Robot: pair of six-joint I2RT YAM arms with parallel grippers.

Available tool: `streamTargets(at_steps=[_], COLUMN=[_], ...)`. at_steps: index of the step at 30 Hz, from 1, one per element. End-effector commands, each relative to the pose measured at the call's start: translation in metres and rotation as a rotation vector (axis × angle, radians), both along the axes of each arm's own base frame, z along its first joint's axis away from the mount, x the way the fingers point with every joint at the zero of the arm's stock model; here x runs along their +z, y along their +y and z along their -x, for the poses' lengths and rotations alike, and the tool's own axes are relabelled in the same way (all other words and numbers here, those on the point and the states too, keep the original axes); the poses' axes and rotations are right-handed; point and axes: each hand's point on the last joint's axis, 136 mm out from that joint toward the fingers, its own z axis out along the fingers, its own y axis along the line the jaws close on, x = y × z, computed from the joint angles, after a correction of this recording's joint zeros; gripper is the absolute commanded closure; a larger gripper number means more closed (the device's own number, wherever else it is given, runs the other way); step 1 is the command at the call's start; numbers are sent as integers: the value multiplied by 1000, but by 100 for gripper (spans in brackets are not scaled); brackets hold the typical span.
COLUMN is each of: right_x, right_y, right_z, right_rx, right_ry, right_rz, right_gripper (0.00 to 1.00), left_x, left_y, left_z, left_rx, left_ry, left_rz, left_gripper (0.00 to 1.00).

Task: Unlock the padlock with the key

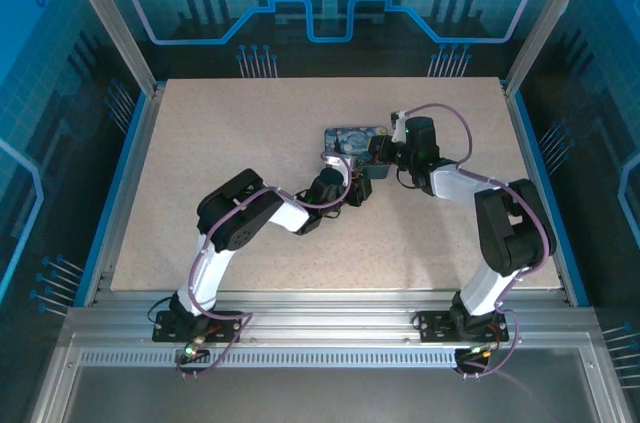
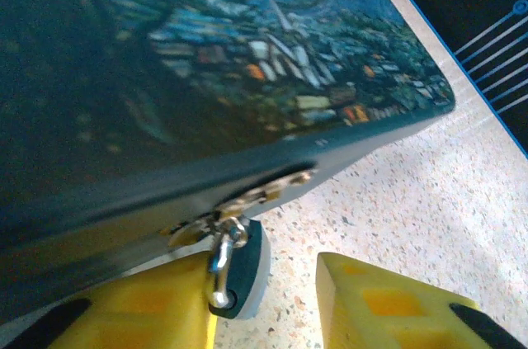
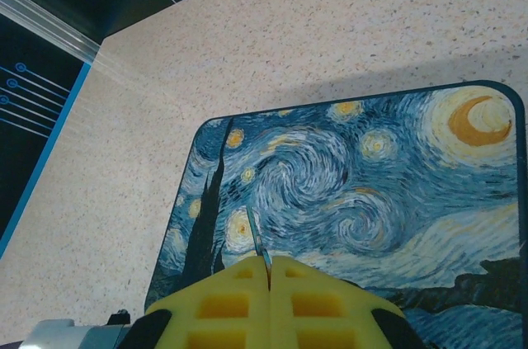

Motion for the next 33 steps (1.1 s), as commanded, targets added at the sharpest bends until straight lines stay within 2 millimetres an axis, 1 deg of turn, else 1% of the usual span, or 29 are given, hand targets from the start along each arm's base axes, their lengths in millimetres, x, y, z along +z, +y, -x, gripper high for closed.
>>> streamTargets(at_steps=[1, 4, 8, 10, 14, 18, 19, 20, 26, 30, 33], right_x=[18, 19, 23, 27, 36, 50, 41, 43, 35, 27, 18], right_y=[7, 7, 5, 4, 0, -4, -8, -10, -25, -37, -49], right_z=[4, 6, 8, 10, 15, 22, 29, 31, 49, 56, 60], right_rx=[27, 28, 26, 27, 26, 29, 27, 23, -3, -42, -88], right_ry=[-51, -52, -62, -69, -88, -114, -93, -101, -73, -52, -39], right_rz=[-19, -19, -16, -15, -13, 4, 18, 26, 88, 133, 181], right_gripper=[100, 100, 100, 100, 100, 100, 100, 100, 100, 100, 100], left_x=[-15, -15, -16, -17, -16, -15, -13, -12, -8, -6, -5], left_y=[-1, 0, 1, 3, 10, 12, 13, 15, 28, 39, 43], left_z=[1, 0, 2, 4, 9, 22, 26, 30, 58, 77, 89], left_rx=[-11, -14, -26, -30, -32, -78, -89, -98, -135, -138, -156], left_ry=[40, 43, 61, 67, 94, 150, 157, 166, 243, 284, 303], left_rz=[-20, -18, -24, -30, -24, -44, -53, -57, -61, -38, -26], left_gripper=[67, 80, 95, 99, 100, 100, 100, 100, 100, 100, 100])
